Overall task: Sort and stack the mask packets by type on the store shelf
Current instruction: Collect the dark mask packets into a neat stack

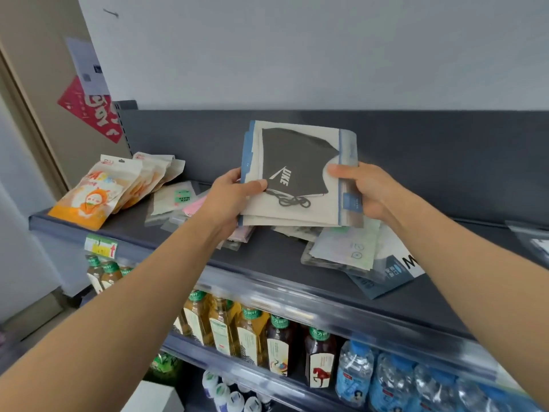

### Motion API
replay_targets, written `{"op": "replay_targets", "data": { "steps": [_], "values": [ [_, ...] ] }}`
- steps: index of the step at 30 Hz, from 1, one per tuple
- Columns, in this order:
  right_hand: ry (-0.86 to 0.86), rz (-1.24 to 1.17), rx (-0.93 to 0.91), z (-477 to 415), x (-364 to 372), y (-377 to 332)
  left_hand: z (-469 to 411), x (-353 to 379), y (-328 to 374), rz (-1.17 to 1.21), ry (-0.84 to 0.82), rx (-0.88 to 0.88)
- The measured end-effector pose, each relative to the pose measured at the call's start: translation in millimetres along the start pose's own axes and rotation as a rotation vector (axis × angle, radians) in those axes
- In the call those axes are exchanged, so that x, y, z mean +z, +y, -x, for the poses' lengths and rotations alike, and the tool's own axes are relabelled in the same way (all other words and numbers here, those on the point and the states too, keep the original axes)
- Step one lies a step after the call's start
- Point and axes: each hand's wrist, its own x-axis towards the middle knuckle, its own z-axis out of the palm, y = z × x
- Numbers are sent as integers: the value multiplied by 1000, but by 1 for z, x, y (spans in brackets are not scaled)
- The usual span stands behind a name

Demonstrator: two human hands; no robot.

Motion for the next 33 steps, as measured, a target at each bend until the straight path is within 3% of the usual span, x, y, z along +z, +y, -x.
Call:
{"op": "replay_targets", "data": {
  "steps": [6,10,18,26,33],
  "values": [
    [249,16,-66,4,1,-5,-20,-3,-11,18,-165,-83],
    [502,-73,-134,13,-14,-7,-33,0,-20,-100,-222,-104],
    [823,-59,-143,55,-52,4,-45,36,-46,-633,-394,-101],
    [874,-4,-63,79,-69,21,-46,53,-62,-1097,-660,132],
    [774,70,-7,75,-87,15,-49,52,-64,-1322,-600,309]
  ]
}}
